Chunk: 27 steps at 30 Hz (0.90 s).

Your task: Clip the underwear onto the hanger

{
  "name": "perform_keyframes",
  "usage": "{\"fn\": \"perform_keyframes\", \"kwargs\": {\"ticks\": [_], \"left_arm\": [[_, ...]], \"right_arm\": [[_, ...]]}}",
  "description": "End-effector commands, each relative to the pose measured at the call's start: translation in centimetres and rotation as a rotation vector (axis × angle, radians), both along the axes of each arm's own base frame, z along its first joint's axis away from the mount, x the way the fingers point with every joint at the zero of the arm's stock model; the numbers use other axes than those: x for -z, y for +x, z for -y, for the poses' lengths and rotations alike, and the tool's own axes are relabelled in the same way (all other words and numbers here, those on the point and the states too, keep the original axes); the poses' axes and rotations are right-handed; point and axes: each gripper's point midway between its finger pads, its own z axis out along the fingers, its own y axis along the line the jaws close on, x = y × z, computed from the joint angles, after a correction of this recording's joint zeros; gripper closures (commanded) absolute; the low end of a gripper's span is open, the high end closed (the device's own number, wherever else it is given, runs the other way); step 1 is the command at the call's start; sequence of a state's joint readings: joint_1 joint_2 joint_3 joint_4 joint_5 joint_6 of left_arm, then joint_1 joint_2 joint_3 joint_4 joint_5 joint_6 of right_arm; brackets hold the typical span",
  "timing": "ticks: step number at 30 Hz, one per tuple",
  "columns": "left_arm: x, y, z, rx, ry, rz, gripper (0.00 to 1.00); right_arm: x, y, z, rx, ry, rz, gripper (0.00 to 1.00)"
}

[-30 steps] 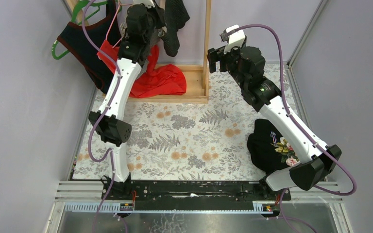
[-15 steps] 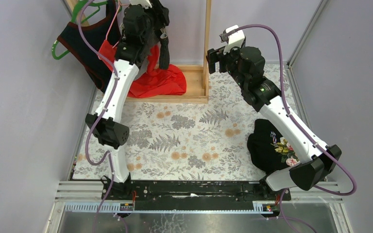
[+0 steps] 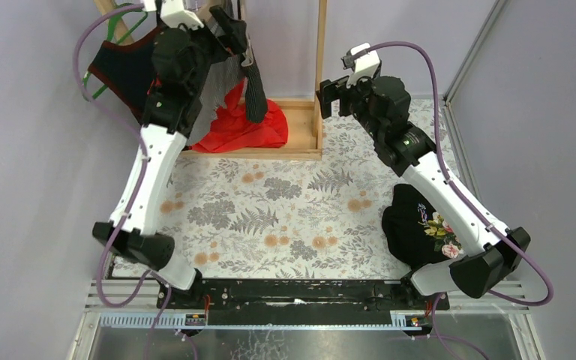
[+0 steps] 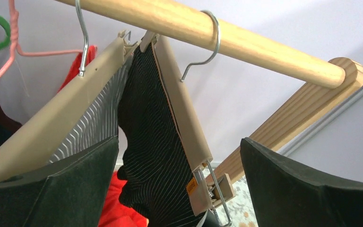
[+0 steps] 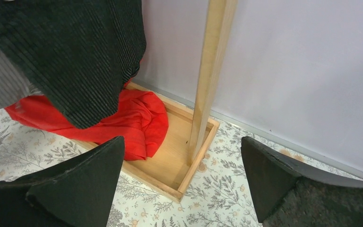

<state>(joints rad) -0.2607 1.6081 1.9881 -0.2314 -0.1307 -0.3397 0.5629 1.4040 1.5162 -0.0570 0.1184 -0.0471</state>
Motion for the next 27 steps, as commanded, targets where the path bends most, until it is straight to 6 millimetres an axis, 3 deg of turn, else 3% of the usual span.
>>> {"fn": "perform_keyframes", "kwargs": {"ticks": [1,6,10,16,27], "left_arm": [[-0.7,-4.3,-1.0,0.005,-0.078,0.0,0.0],[1.9,-8.0,1.0,0.134,-0.092,-0.024,0.0],[2.9,-9.5,2.4,0.234,-0.077,0.008,0.0],[2.8,-8.4,4.5,0.336,-0.029,0.019,0.0],[0.1,-5.8,6.1,0.388,0.011,0.118,0.0]], "right_arm": [[-0.5,-0.2,1.8,0.083,0.049,0.009,0.01],[3.6,-1.7,3.3,0.142,0.081,-0.08,0.01],[5.8,-3.4,4.5,0.16,0.095,-0.1,0.01],[7.0,-4.6,5.3,0.164,0.098,-0.12,0.01],[6.9,-4.8,5.3,0.153,0.081,-0.114,0.01]]}}
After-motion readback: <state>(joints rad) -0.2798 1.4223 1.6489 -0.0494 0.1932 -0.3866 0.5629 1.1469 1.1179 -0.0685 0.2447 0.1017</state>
